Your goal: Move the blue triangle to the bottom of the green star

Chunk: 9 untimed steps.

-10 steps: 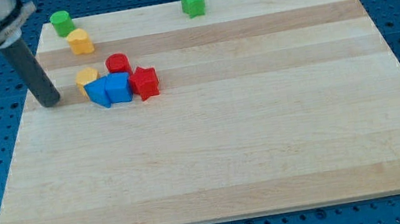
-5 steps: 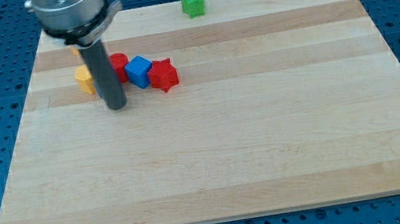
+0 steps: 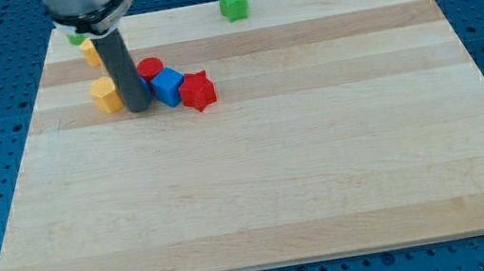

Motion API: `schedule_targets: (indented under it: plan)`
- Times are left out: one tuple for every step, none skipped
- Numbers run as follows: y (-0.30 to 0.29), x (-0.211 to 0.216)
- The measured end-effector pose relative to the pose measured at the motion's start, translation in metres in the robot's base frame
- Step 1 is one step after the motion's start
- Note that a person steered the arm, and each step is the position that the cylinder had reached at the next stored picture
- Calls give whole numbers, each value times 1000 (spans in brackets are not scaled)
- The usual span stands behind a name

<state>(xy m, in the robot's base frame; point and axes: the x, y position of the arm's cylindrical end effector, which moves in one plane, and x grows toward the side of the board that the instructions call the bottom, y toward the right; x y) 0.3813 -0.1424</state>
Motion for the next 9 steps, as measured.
schedule_targets:
  plan:
    - [7,-10]
    - [-14,-10]
    - [-39,-10]
    - [-43,-12]
    - [-32,-24]
    - [-25,-43]
    - [-16,-60]
    - [-12,-75]
    - [-13,-90]
